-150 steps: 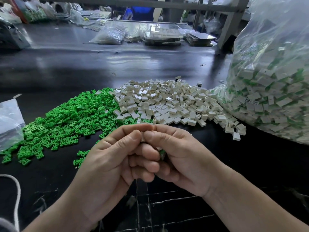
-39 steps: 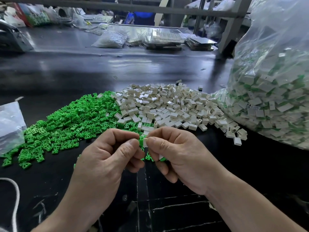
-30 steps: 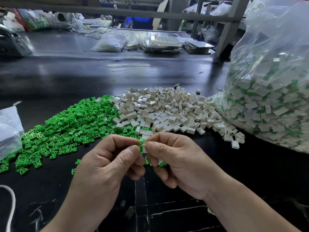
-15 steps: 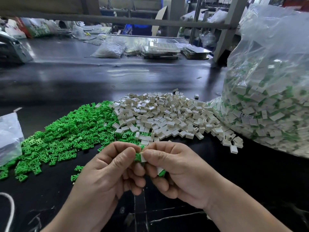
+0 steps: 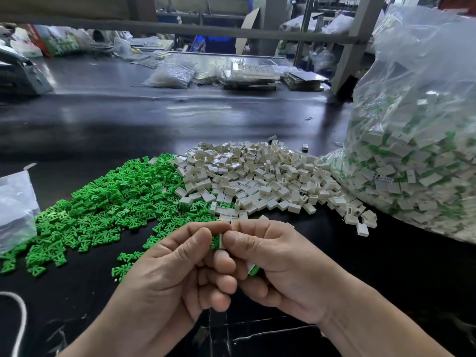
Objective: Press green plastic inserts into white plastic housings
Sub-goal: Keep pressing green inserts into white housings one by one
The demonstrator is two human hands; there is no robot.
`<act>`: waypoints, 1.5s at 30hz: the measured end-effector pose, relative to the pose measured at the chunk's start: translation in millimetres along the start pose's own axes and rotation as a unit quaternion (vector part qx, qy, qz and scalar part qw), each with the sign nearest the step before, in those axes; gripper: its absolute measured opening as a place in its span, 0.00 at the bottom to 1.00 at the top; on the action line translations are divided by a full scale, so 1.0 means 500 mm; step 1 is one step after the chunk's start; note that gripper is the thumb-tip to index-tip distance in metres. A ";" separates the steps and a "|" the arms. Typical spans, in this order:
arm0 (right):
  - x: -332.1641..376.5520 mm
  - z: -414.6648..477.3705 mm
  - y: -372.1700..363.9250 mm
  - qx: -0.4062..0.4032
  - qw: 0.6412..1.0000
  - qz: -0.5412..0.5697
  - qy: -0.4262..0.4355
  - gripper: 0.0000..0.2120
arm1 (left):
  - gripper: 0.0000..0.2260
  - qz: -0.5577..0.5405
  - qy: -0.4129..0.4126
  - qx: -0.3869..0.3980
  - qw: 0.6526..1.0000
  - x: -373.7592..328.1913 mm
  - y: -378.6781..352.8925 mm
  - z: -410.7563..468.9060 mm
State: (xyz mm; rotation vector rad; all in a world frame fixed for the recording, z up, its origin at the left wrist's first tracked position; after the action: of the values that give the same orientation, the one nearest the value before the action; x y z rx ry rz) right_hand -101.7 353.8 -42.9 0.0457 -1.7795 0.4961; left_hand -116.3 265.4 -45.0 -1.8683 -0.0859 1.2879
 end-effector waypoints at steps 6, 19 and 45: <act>0.001 -0.003 -0.007 0.016 1.000 0.000 0.000 0.11 | 0.25 0.005 0.002 0.003 1.000 0.002 -0.006 -0.001; 0.004 -0.007 -0.014 0.013 1.000 -0.021 0.006 0.09 | 0.22 0.030 -0.008 0.023 0.999 0.000 -0.008 -0.003; 0.061 0.005 0.033 0.079 0.952 0.279 0.101 0.08 | 0.06 0.270 -0.142 -0.118 0.945 -0.081 0.040 -0.023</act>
State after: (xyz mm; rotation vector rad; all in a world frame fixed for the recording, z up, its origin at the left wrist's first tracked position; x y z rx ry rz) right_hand -117.1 374.8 -20.0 -0.3951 -1.5339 1.0112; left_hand -133.8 226.2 -26.8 -1.9666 0.1368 1.9972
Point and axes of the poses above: each hand's wrist, its own z-axis towards the middle knuckle, its own y-axis out of the back of the hand, x = y × z, the point moved 9 cm from there along z, towards the middle knuckle
